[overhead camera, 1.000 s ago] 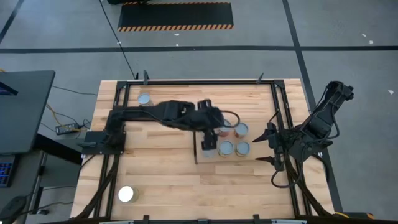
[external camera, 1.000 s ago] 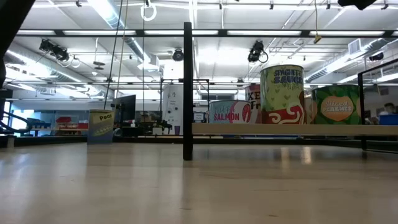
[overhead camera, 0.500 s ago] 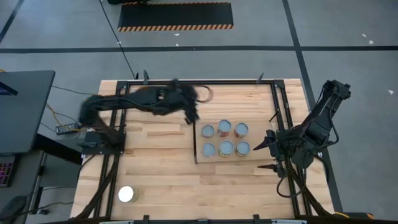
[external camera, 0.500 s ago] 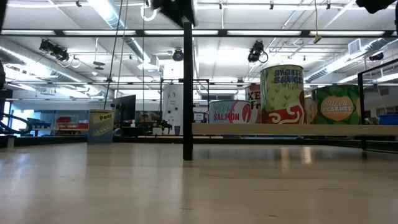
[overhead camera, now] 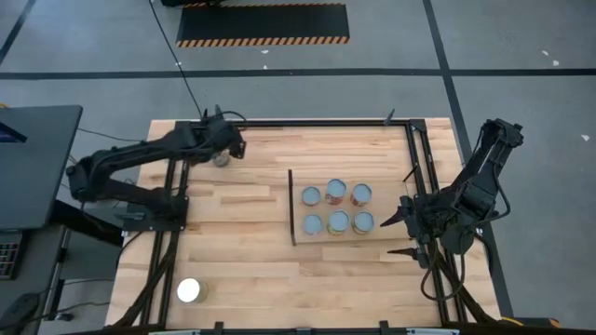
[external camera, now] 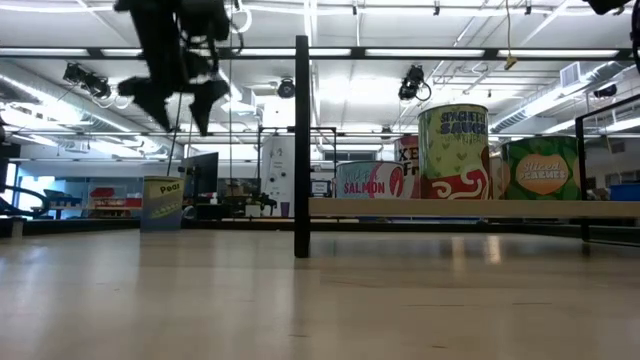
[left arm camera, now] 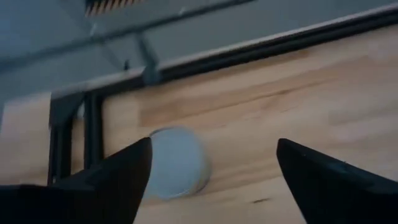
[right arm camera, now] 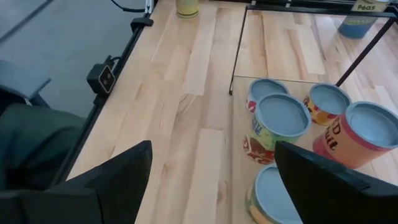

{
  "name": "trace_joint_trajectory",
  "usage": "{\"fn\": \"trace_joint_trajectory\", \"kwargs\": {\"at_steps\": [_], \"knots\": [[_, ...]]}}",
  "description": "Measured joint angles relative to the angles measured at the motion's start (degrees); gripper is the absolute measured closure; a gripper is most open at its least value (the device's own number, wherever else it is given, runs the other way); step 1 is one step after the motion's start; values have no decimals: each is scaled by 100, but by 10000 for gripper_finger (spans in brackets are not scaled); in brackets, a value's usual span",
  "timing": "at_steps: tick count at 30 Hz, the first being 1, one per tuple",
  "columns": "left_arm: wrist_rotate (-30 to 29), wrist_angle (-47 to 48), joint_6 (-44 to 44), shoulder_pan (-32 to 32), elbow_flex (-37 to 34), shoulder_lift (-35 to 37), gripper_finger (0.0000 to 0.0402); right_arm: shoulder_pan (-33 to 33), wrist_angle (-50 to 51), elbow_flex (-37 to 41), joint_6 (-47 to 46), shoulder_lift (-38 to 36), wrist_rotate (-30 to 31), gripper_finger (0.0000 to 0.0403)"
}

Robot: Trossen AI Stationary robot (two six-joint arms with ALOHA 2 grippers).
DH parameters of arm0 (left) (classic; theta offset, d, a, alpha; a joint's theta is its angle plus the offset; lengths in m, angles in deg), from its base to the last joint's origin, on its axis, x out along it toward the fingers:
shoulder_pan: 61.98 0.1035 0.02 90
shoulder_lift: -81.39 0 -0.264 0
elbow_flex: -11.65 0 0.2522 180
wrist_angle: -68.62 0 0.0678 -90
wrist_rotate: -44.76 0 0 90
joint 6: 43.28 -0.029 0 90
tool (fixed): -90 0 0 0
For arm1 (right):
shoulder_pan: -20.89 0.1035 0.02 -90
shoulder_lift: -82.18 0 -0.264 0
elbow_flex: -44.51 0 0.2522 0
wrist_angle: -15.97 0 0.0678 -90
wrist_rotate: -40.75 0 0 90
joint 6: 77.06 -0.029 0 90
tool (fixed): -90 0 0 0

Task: Pick and place cans onto a shelf
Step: Put the blue on the shelf aligned with the red can

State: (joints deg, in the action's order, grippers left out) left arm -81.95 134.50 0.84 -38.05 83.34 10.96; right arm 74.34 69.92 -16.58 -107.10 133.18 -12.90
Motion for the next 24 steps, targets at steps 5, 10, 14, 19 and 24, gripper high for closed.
{"fn": "trace_joint_trajectory", "kwargs": {"at_steps": [5,10,14,19,24], "knots": [[86,-211,435,539,-596,-83,32,0,-46,0,-5,0,3,56],[71,-813,781,658,-1048,-72,31,7,-101,0,-20,2,-39,56],[-56,-1032,1022,719,-1302,-133,31,7,-112,0,25,2,-38,56],[-132,-1424,1255,849,-1620,-134,31,7,-118,0,59,0,-39,56],[-60,-1842,1251,1032,-1910,-160,31,7,-114,0,67,2,-42,56]]}}
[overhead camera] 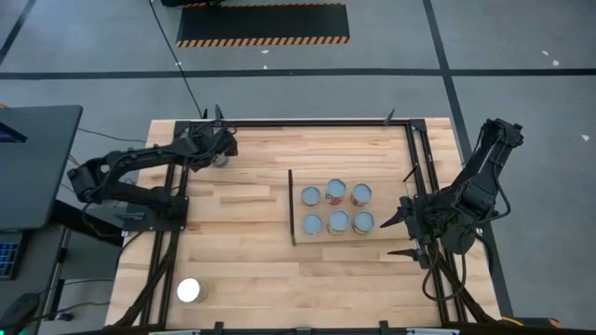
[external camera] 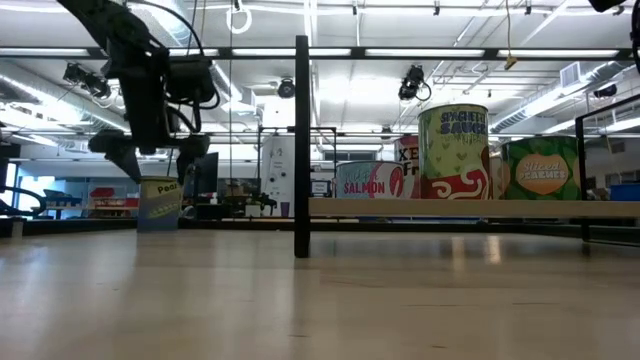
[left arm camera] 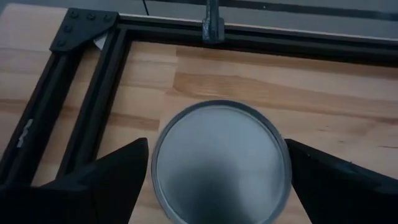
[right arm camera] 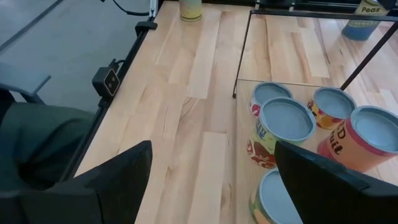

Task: Pick and place cans onto a shelf
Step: Put the blue on the shelf aligned with the red can

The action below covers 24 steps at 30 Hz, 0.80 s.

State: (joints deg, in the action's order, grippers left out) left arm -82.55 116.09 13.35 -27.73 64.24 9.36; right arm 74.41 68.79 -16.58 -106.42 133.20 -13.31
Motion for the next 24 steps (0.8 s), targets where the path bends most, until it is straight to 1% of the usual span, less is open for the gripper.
{"fn": "trace_joint_trajectory", "kwargs": {"at_steps": [4,9,11,14,15,20,24], "knots": [[-13,-228,-61,105,-147,-2,31,0,-1,0,0,0,0,56],[-161,-540,-509,105,-186,-2,35,0,-1,0,0,0,0,56],[-183,-567,-521,110,-186,-2,46,0,1,0,0,0,-1,56],[-152,-569,-582,176,-186,-1,75,0,1,0,0,0,0,56],[-105,-574,-624,203,-183,2,82,0,1,0,0,0,0,56],[165,-554,-851,208,-140,28,84,0,3,0,0,0,-2,56],[855,-296,-1158,5,291,46,81,0,40,0,-12,-2,-71,56]]}}
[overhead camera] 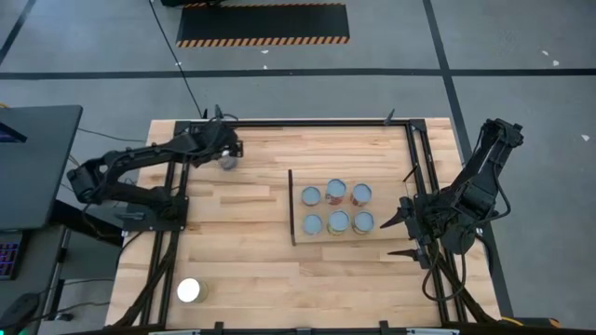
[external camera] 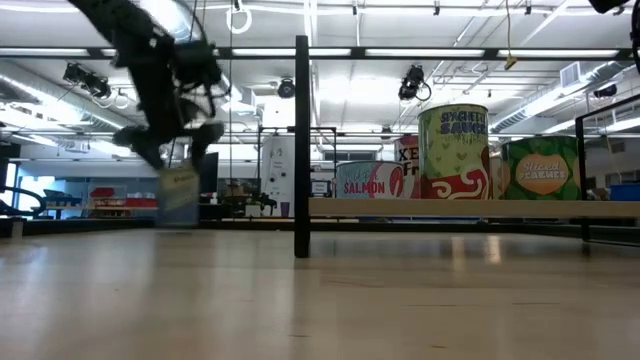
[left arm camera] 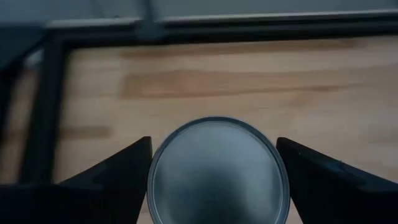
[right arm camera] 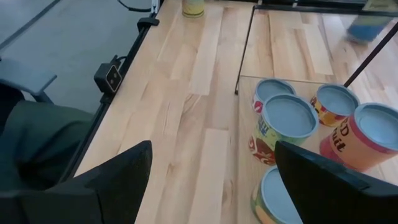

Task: Pick and place cans onto a shelf
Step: Put the blue on the shelf aligned with the red can

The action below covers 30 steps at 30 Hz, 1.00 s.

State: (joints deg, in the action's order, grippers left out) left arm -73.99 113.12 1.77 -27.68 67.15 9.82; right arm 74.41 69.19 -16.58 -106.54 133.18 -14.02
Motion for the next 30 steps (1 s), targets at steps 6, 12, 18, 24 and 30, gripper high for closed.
{"fn": "trace_joint_trajectory", "kwargs": {"at_steps": [6,12,18,24,30], "knots": [[279,224,-682,-714,1420,0,82,-11,103,0,-29,0,-11,56],[198,194,-1156,-1864,2914,-131,82,-13,116,0,-3,0,73,56],[-203,256,-1598,-3022,4253,-882,82,-13,183,-70,69,-53,345,56],[-317,533,-1786,-3647,5605,-2051,82,-13,525,-356,107,-66,615,56],[-376,542,-2058,-4024,6770,-3242,82,-13,609,-407,239,-70,1233,56]]}}
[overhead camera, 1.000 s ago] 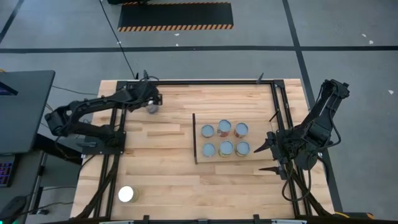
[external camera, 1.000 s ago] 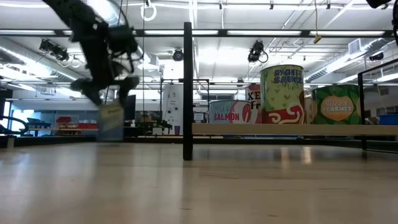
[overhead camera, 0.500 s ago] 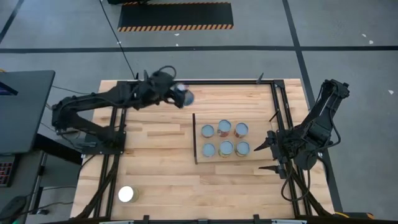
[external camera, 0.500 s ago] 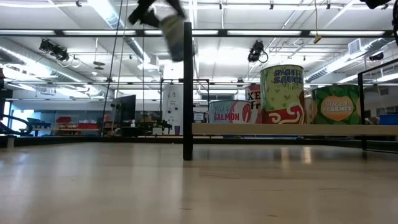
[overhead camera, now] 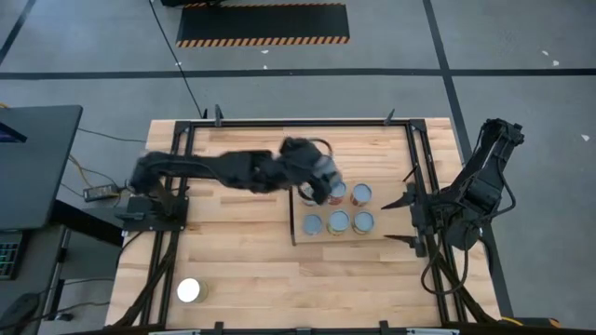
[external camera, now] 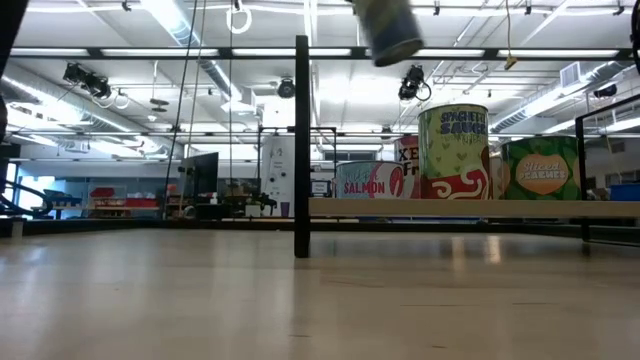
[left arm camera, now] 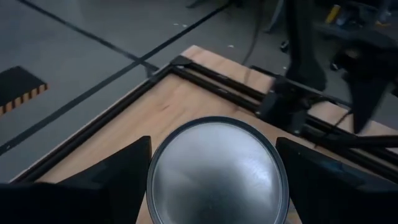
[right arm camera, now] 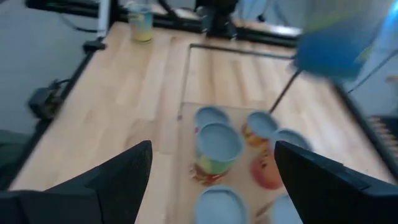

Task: Pick and place cans onto a shelf
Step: Put the blue on the shelf aligned with the red can

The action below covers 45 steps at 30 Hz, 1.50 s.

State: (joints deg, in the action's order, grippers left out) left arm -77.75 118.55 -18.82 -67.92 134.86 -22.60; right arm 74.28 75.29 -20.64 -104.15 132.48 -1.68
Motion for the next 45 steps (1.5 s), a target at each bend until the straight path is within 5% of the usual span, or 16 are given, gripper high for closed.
{"fn": "trace_joint_trajectory", "kwargs": {"at_steps": [10,18,26,45], "knots": [[-83,-777,-268,-462,735,-1056,81,-203,-696,-2,1408,2,1518,56],[-263,-1047,-294,-446,745,-1230,81,-1404,-1975,-2,2663,4,30,56],[-396,-1053,-305,-467,733,-1302,81,-2465,-2166,-2,3077,18,-1116,27],[-736,-1453,-95,-321,733,-1486,81,-3815,-2210,15,3287,397,-1664,9]]}}
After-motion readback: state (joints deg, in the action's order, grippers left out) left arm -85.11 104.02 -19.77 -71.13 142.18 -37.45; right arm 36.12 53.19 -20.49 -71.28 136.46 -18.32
